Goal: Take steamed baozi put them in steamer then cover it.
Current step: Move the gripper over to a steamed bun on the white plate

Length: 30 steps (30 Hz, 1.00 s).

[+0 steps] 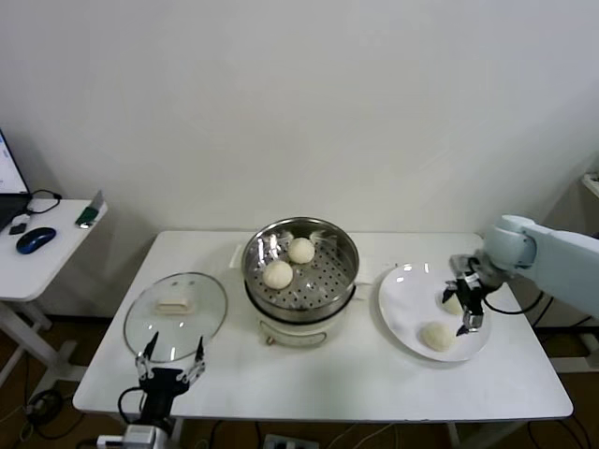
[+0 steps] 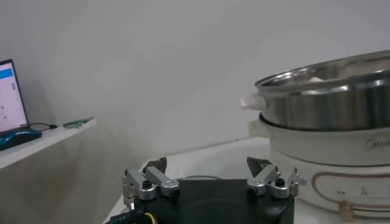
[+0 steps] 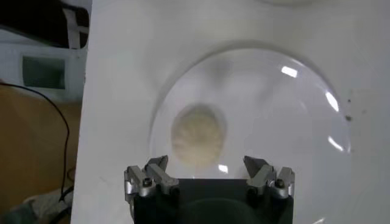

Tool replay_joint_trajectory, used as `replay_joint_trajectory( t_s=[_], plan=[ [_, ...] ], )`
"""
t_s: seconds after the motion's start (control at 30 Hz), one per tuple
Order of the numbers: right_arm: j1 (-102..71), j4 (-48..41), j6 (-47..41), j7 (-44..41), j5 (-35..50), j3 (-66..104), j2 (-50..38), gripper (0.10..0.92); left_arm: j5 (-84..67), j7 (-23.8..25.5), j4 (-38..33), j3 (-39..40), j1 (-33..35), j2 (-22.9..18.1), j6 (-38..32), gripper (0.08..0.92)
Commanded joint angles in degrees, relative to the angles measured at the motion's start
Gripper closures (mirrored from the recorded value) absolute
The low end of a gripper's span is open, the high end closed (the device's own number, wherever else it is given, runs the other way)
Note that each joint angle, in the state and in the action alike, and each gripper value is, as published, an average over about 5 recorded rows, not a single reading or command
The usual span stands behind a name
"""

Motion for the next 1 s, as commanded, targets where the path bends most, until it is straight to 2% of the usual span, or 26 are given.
replay_joint_trajectory(
  t_s=[0.03,0.67,1.0],
  plan=[
    [-8.4,-2.7,0.6,0.4,-4.4,4.9,1.6,0.203,0.2,0.1,0.3,-0.2,0.2,-0.1,0.1,0.177],
    [-9.2,-7.8,2.3,-0.4,-5.6,5.6,6.6,0.203,2.1,-0.1,1.3,0.6,1.0,-0.2,-0.6,0.177],
    [-8.8,-9.3,3.1,-1.2,-5.9,5.6,7.9,0.268,2.2,-0.1,1.5,0.5,1.3,-0.2,-0.8,0.177]
  ],
)
